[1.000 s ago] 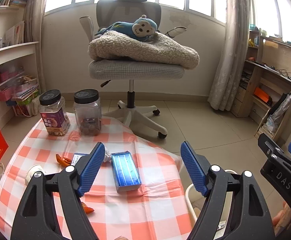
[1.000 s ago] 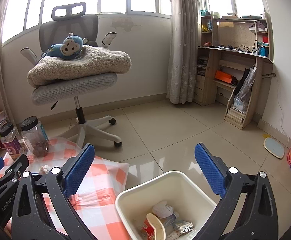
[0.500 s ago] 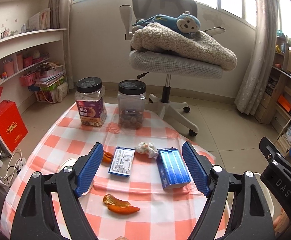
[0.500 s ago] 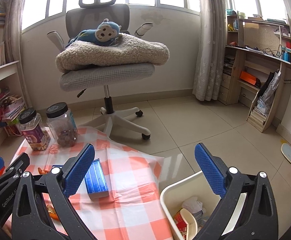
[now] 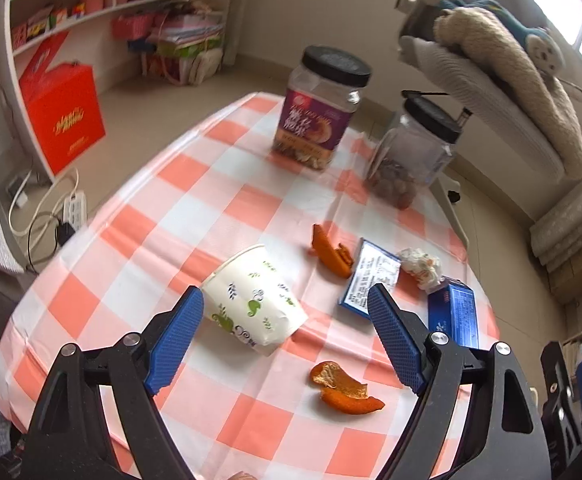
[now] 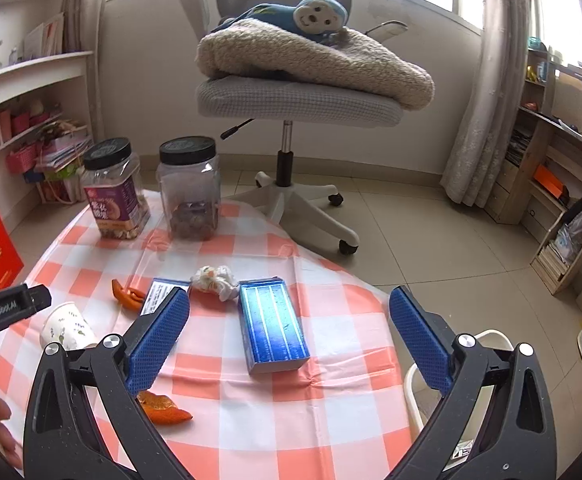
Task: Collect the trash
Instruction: 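Grasp the leaf-print paper cup with the left gripper while the right gripper grasps the orange peel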
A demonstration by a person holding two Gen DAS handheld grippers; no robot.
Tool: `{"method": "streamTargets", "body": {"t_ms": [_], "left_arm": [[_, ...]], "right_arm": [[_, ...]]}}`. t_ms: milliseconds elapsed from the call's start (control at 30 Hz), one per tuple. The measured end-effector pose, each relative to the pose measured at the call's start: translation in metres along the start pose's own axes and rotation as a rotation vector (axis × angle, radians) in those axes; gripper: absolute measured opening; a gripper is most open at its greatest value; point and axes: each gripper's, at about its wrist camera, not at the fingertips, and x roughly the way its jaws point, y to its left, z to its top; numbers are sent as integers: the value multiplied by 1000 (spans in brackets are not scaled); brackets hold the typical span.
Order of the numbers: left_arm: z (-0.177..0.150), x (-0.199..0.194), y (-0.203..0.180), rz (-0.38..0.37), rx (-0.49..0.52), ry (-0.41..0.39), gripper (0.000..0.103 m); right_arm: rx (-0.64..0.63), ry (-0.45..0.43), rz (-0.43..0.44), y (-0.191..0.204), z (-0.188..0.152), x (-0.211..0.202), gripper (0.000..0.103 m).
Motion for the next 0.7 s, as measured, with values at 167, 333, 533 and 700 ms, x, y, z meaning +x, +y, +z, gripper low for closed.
{"method": "streamTargets", "body": {"t_ms": [167,333,533,700], "left_arm": [[3,49,36,-41,-212,198,82],[0,79,47,-96,-339,294,82],[-1,100,44,-121,-373,348,69],[6,93,37,-134,-264,315,59]], "right_arm": [[-116,72,73,26,-10,17,96],[-229,159,170,43,-25,35,96],[-385,237,284,63,-50,51,96],[-462,335,402,84,-68,61,96]]}}
